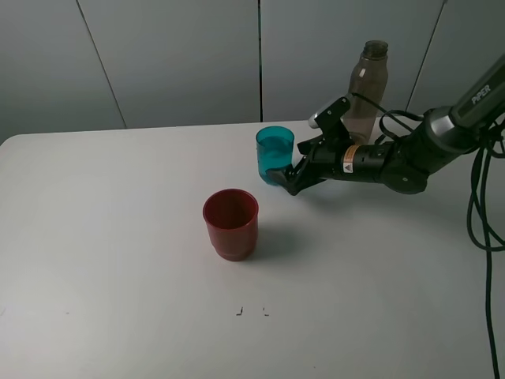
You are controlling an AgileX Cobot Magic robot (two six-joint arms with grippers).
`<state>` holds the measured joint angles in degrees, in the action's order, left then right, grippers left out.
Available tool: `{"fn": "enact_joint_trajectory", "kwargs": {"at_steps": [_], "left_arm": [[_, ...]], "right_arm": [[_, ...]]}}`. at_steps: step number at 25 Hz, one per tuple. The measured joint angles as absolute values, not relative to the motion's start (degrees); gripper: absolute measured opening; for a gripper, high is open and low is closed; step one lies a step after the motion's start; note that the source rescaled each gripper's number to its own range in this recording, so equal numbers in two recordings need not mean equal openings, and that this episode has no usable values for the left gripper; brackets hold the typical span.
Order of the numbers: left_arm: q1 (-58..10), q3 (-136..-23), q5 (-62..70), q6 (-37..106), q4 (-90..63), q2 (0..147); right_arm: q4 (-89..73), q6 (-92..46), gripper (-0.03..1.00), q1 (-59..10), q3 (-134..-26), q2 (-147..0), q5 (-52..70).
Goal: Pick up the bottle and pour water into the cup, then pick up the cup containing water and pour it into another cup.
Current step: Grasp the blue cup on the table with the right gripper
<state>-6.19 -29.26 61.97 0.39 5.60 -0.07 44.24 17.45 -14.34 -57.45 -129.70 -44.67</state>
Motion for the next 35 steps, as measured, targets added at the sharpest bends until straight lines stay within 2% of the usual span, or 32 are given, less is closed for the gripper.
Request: {"fn": "enact_joint_trajectory", "kwargs": {"at_steps": [9,35], "left_arm": [[-6.19,-29.26,61.97,0.39,5.6,-0.07],[-6.19,-29.26,61.97,0.0,5.6,-0.07]], "right_arm": [[43.98,18.75,0.99,-16.31,-61.56,-133.08,-44.67],[40.86,18.4,0.99,-17.0,-63.36,-135.19,-49.21]]}}
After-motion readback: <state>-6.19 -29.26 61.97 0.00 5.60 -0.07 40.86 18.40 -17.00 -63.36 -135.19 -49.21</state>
